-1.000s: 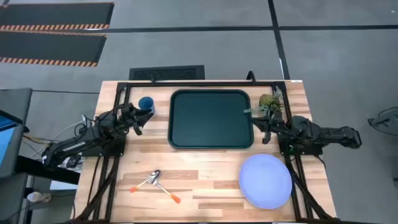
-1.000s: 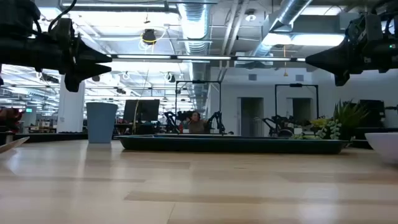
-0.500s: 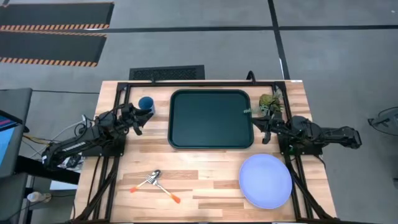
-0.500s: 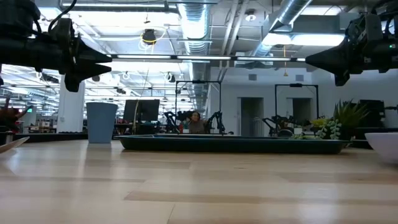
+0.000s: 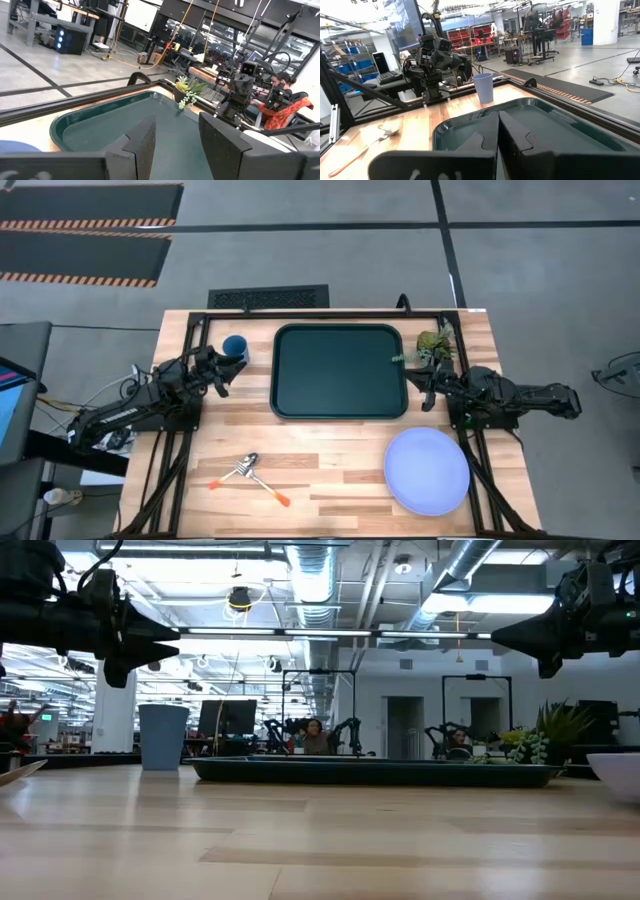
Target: Pick and place plate/cup/fork/spoon on tray
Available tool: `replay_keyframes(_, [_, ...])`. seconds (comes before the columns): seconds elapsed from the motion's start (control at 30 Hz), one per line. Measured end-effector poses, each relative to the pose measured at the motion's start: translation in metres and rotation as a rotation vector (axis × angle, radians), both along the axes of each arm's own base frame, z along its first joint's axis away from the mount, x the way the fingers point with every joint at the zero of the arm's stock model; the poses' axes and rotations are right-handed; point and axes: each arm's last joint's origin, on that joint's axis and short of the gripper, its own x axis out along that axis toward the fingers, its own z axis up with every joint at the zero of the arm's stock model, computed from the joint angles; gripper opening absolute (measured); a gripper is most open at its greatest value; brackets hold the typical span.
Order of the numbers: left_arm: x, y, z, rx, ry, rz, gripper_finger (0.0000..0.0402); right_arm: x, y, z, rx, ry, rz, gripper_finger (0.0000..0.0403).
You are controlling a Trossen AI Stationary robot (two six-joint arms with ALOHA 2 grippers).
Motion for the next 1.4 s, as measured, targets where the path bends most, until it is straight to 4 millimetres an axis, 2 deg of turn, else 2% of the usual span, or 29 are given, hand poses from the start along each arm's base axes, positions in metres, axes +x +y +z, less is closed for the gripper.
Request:
replay_keyframes(0.77, [0.0, 0.0, 0.0, 0.0, 0.0, 0.0, 0.0142, 0.0, 0.0, -0.0001, 0.0, 0.0, 0.0, 0.0027])
replay_keyframes(0.97, [-0.0007, 0.0014, 0.0013, -0.001, -0.016, 0.053, 0.0142, 0.0, 0.0, -0.0001, 0.0, 0.0, 0.0, 0.0027])
replay_keyframes(1.3, [-0.0008, 0.0015, 0.0012, -0.308, -0.168, 0.043, 0.0142, 0.0, 0.0, 0.0, 0.0, 0.0, 0.0, 0.0027])
replay_keyframes(1.4, [-0.001, 0.0018, 0.0014, -0.358, -0.199, 0.056, 0.0142, 0.0, 0.0002, 0.0012, 0.065, -0.034, 0.006, 0.0027])
